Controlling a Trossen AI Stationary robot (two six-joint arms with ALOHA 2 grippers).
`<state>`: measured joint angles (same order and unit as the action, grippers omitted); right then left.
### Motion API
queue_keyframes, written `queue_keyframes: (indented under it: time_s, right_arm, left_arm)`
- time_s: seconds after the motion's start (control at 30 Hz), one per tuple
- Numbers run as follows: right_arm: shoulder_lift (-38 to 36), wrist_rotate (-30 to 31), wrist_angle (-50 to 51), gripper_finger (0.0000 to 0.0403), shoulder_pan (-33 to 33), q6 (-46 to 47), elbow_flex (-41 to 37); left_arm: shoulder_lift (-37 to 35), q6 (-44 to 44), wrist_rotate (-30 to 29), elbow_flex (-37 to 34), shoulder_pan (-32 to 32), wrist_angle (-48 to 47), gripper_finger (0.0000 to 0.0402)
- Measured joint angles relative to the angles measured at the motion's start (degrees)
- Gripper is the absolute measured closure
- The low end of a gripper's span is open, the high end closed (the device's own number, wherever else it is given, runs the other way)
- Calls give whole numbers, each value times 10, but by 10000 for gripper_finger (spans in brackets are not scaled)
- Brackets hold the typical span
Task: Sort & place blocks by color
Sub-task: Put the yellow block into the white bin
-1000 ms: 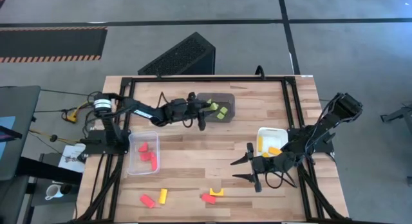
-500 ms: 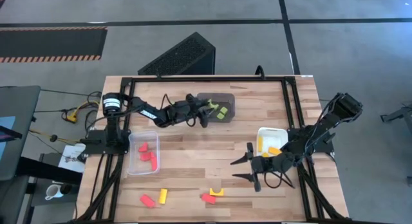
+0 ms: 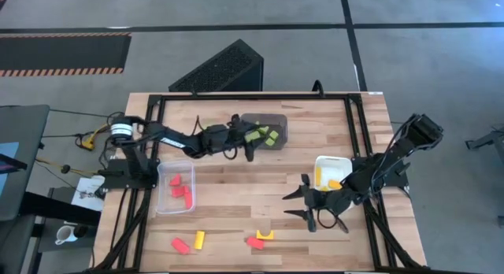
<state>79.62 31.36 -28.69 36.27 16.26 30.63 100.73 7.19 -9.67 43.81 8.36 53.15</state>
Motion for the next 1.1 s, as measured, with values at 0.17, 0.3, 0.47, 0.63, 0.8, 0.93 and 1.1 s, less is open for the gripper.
queue_keyframes:
  time_s: [0.17, 0.3, 0.47, 0.63, 0.8, 0.93, 1.1]
  right_arm:
    - [24, -4, 20, 180, -9, 38, 0]
    - [51, -42, 15, 180, -19, 39, 2]
    - [102, -105, 16, 180, -27, 39, 21]
    - [167, -133, 15, 180, -32, 5, 72]
    - [249, -186, 35, 180, -40, -43, 152]
    - [278, -219, 121, 180, -41, -46, 219]
    - [261, -221, 189, 180, -39, -35, 254]
  left_arm:
    - [-74, -63, -21, 0, -66, -26, 199]
    - [-137, -98, -49, 1, -114, -108, 227]
    - [-215, -102, -63, 0, -164, -222, 254]
    - [-277, -107, -114, 0, -203, -291, 275]
    - [-293, -91, -122, -36, -227, -277, 290]
    - [-305, -73, -152, -84, -249, -231, 299]
    - [-333, -73, -191, -156, -274, -151, 303]
